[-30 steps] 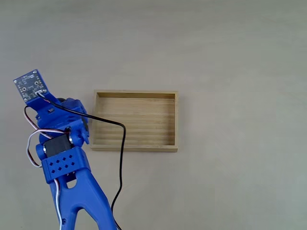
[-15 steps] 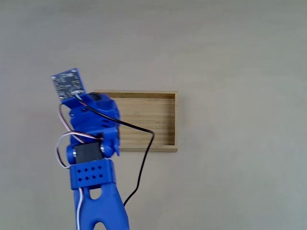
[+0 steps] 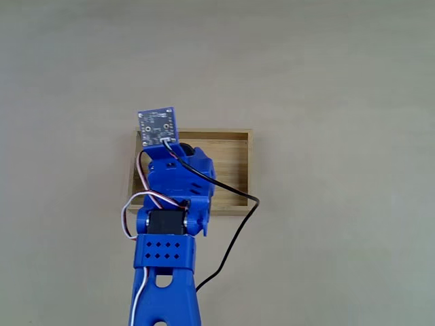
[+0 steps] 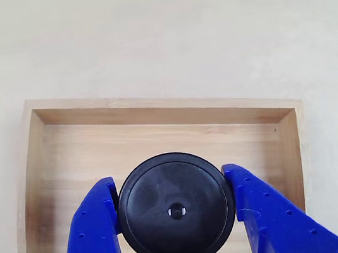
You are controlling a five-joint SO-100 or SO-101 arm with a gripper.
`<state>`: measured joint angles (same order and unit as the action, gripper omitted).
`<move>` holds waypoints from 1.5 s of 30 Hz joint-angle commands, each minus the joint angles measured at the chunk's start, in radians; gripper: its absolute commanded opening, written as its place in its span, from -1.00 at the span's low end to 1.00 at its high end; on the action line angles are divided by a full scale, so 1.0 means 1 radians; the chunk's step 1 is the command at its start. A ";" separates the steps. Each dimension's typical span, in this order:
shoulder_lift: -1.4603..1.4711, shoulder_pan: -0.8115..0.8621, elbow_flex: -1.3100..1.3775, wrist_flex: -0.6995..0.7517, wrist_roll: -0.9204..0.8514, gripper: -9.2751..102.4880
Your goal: Place the black cylinder in the wooden box then return to rest.
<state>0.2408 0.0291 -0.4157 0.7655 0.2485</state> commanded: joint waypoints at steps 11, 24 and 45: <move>-0.124 0.044 0.015 -0.160 -0.023 -0.47; -0.190 -0.015 0.028 -0.196 -0.057 -0.47; -0.249 -0.009 0.034 -0.221 -0.063 -0.41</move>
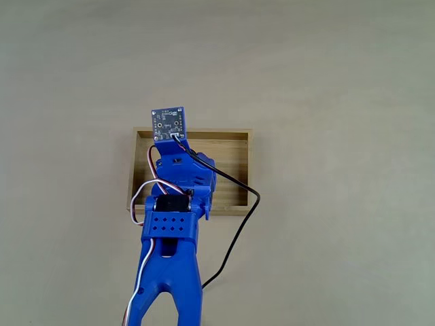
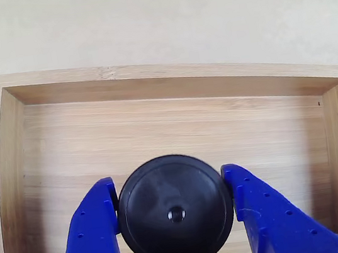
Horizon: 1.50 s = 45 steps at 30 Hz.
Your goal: Place the black cylinder in the wooden box then return to rest.
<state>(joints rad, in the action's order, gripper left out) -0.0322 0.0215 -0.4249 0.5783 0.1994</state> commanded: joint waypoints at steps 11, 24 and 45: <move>0.040 -0.002 0.043 -0.034 -0.014 -0.29; 0.210 0.000 -0.006 -0.017 0.069 -0.26; 0.911 0.002 -0.345 0.204 -0.043 -0.55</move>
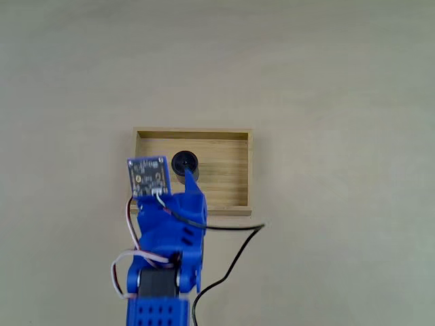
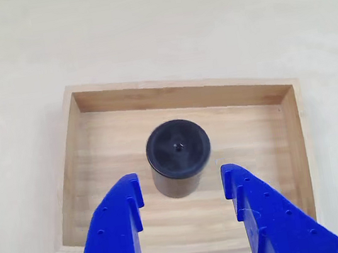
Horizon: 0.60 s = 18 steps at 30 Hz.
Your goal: Place the black cylinder in the wooden box then return to rest.
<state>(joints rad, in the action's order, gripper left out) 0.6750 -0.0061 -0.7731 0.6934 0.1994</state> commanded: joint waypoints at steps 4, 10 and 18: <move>0.350 0.061 -0.063 0.192 -0.098 -0.63; 0.528 0.091 -0.186 0.282 -0.150 -0.82; 0.779 0.092 -0.383 0.359 -0.164 -0.84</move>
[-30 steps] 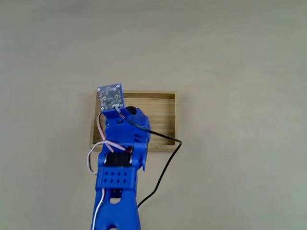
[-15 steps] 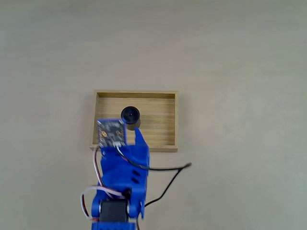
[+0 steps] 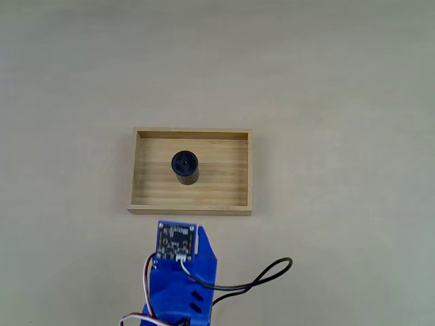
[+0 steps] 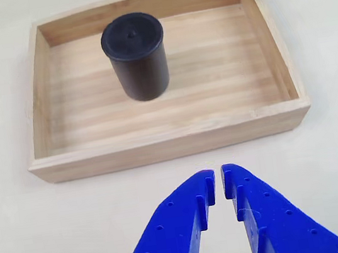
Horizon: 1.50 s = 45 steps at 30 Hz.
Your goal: Place the black cylinder in the wooden box then return to rest.
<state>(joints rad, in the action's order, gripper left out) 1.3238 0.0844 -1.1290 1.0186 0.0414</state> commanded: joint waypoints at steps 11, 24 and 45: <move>0.291 -0.015 -0.183 0.196 -0.028 -0.84; 0.374 -0.051 -0.344 0.288 -0.038 -0.84; 0.399 -0.067 -0.459 0.362 -0.038 -0.84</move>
<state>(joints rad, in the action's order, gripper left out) 1.7135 0.0184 -1.5723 1.3821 0.0138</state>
